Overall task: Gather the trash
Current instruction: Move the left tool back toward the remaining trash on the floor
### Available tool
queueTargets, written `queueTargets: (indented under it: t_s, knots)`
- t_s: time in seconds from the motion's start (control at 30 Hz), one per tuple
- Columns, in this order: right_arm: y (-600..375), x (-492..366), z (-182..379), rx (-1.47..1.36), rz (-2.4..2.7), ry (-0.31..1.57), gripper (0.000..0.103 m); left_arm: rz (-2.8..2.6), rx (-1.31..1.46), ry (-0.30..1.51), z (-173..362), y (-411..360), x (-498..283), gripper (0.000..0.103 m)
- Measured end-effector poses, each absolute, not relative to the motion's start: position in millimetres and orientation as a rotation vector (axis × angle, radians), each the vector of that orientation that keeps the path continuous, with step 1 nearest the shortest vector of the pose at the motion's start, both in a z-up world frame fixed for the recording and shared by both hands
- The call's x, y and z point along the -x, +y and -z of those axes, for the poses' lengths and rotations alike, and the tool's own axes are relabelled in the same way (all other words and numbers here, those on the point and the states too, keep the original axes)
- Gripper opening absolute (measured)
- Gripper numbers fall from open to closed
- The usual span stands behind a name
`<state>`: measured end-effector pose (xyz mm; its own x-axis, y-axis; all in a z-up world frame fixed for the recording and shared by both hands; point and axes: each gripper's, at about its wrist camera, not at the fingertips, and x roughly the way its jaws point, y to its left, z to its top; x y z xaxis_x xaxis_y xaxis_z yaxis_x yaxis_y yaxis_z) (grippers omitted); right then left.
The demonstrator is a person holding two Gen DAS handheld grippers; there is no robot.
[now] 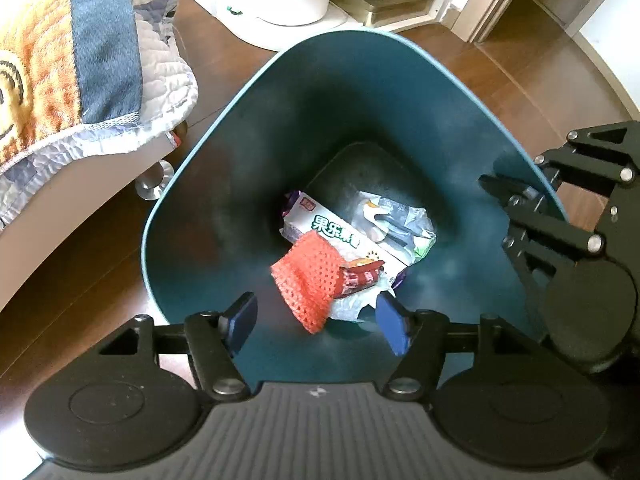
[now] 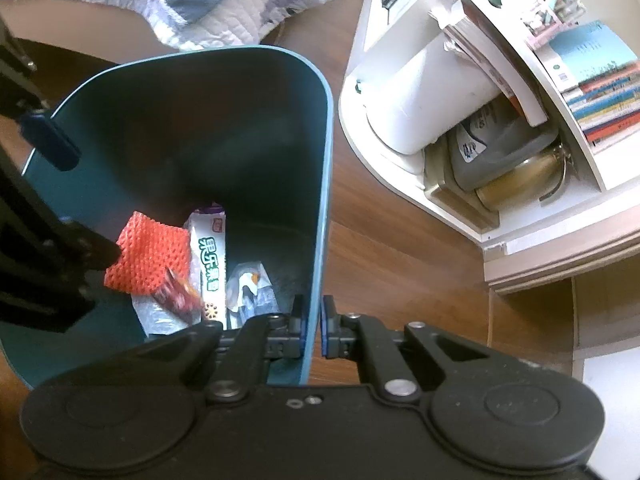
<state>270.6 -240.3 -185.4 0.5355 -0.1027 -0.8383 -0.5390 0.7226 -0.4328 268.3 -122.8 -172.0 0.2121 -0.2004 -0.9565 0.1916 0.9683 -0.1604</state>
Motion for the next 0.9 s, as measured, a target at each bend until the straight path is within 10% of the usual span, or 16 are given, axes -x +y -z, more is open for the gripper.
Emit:
queueTargets:
  t_s: [0.53,0.9]
  knots:
    - [-273,-288,193,0.646,-0.213,1.102,0.008,0.196,0.021,1.206,159,-65,-260,0.08]
    - [-286,-297,192,0.535,-0.183,1.14,0.006,0.05,0.054,1.337,240,-16,-275,0.08]
